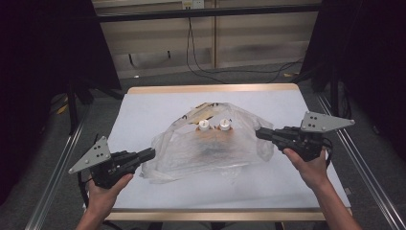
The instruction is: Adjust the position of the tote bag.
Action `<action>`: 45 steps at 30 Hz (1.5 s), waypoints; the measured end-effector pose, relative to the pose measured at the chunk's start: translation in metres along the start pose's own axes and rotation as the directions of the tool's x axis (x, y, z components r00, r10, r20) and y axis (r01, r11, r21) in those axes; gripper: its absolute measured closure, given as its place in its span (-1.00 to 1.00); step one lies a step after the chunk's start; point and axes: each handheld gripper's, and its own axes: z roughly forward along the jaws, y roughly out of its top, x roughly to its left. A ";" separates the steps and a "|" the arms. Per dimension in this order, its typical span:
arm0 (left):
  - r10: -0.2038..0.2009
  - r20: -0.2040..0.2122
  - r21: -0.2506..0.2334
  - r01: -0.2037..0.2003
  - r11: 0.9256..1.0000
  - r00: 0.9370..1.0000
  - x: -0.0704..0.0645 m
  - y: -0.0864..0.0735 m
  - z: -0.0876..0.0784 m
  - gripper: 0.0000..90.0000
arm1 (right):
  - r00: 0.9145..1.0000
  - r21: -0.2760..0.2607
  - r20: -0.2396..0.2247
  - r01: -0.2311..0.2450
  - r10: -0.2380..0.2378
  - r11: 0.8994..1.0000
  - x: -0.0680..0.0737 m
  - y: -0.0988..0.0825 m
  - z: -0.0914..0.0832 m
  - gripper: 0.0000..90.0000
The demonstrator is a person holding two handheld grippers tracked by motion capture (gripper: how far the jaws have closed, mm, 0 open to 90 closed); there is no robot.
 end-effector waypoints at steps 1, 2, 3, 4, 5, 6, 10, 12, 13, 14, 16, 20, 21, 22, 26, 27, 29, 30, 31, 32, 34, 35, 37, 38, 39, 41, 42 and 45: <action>0.003 -0.005 -0.003 -0.003 1.000 1.000 0.002 0.001 -0.001 1.00 | 1.000 -0.006 -0.003 0.000 0.000 1.000 -0.001 0.001 0.000 1.00; 0.002 -0.010 -0.010 -0.003 1.000 1.000 0.003 0.002 -0.001 1.00 | 1.000 -0.005 0.005 0.000 0.000 1.000 -0.002 0.003 0.001 1.00; -0.004 -0.024 -0.007 0.004 1.000 1.000 0.004 0.004 -0.002 1.00 | 1.000 -0.011 0.005 0.002 -0.002 1.000 -0.003 0.004 0.001 1.00; 0.005 -0.018 -0.011 -0.005 1.000 1.000 0.007 0.007 -0.002 1.00 | 1.000 -0.016 0.009 -0.002 0.002 1.000 -0.004 0.006 0.001 1.00; 0.001 -0.029 -0.015 -0.001 1.000 1.000 0.008 0.009 -0.002 1.00 | 1.000 -0.019 0.016 -0.003 0.004 1.000 -0.005 0.008 0.002 1.00; 0.007 -0.034 -0.014 -0.007 1.000 0.999 0.010 0.012 -0.003 1.00 | 1.000 -0.025 0.017 -0.001 0.002 1.000 -0.006 0.010 0.002 1.00; 0.003 -0.036 -0.031 -0.004 1.000 0.999 0.019 0.024 -0.002 1.00 | 1.000 -0.048 0.026 0.000 0.001 0.999 -0.009 0.018 0.003 1.00; 0.006 -0.036 -0.040 -0.008 0.999 0.999 0.023 0.029 0.000 1.00 | 1.000 -0.055 0.028 0.002 -0.001 0.998 -0.011 0.023 0.004 1.00; 0.012 -0.042 -0.039 -0.014 0.999 0.999 0.024 0.033 0.000 1.00 | 1.000 -0.062 0.029 0.006 -0.004 0.998 -0.013 0.026 0.003 1.00; 0.010 -0.036 -0.050 -0.012 0.999 0.999 0.026 0.036 0.001 1.00 | 0.999 -0.065 0.032 0.001 0.001 0.998 -0.014 0.028 0.003 1.00; 0.020 -0.040 -0.052 -0.022 0.998 0.999 0.031 0.043 0.002 1.00 | 0.999 -0.080 0.039 0.004 -0.001 0.997 -0.018 0.033 0.003 1.00; 0.015 -0.039 -0.076 -0.018 0.997 0.999 0.040 0.057 0.007 1.00 | 0.999 -0.093 0.046 0.002 0.002 0.996 -0.026 0.043 0.005 1.00; 0.015 -0.039 -0.076 -0.018 0.997 0.999 0.040 0.057 0.007 1.00 | 0.999 -0.093 0.046 0.002 0.002 0.996 -0.026 0.043 0.005 1.00; 0.013 -0.042 -0.073 -0.016 0.997 0.999 0.041 0.058 0.007 1.00 | 0.999 -0.099 0.052 0.000 0.005 0.995 -0.030 0.048 0.006 1.00; 0.006 -0.041 -0.091 -0.009 0.996 0.999 0.049 0.066 0.012 1.00 | 0.998 -0.125 0.069 -0.003 0.012 0.992 -0.038 0.060 0.006 1.00; 0.006 -0.041 -0.091 -0.009 0.996 0.999 0.049 0.066 0.012 1.00 | 0.997 -0.131 0.070 -0.003 0.012 0.991 -0.039 0.063 0.006 1.00; 0.014 -0.054 -0.087 -0.019 0.996 0.998 0.052 0.070 0.013 1.00 | 0.998 -0.139 0.068 -0.006 0.016 0.990 -0.041 0.066 0.007 1.00; 0.012 -0.054 -0.099 -0.017 0.995 0.998 0.055 0.075 0.014 1.00 | 0.997 -0.144 0.077 0.000 0.011 0.990 -0.044 0.073 0.007 1.00; 0.012 -0.054 -0.099 -0.017 0.995 0.998 0.055 0.075 0.014 1.00 | 0.997 -0.144 0.077 0.000 0.011 0.990 -0.044 0.073 0.007 1.00; 0.009 -0.058 -0.107 -0.015 0.994 0.998 0.058 0.080 0.014 1.00 | 0.997 -0.152 0.081 0.001 0.011 0.988 -0.046 0.079 0.008 1.00; 0.004 -0.058 -0.121 -0.011 0.993 0.998 0.061 0.083 0.015 1.00 | 0.996 -0.159 0.085 0.007 0.006 0.987 -0.048 0.085 0.010 1.00; 0.005 -0.061 -0.125 -0.012 0.992 0.998 0.062 0.085 0.015 1.00 | 0.996 -0.163 0.085 0.006 0.008 0.987 -0.048 0.088 0.010 1.00; 0.001 -0.060 -0.126 -0.009 0.992 0.998 0.064 0.087 0.016 1.00 | 0.996 -0.166 0.091 0.013 0.002 0.986 -0.050 0.094 0.011 1.00; -0.002 -0.071 -0.122 -0.007 0.992 0.997 0.067 0.091 0.017 1.00 | 0.995 -0.169 0.099 0.017 0.000 0.986 -0.051 0.097 0.012 1.00; -0.007 -0.067 -0.129 -0.002 0.992 0.998 0.069 0.093 0.017 1.00 | 0.995 -0.171 0.103 0.017 0.001 0.985 -0.052 0.100 0.012 1.00; 0.004 -0.075 -0.125 -0.014 0.992 0.997 0.071 0.095 0.017 1.00 | 0.994 -0.177 0.107 0.017 0.002 0.984 -0.053 0.103 0.012 1.00; 0.001 -0.078 -0.127 -0.010 0.992 0.997 0.074 0.098 0.019 1.00 | 0.993 -0.184 0.118 0.022 0.000 0.983 -0.055 0.109 0.012 1.00; 0.011 -0.088 -0.111 -0.021 0.994 0.996 0.075 0.102 0.023 1.00 | 0.991 -0.162 0.132 0.028 -0.006 0.986 -0.059 0.117 0.016 1.00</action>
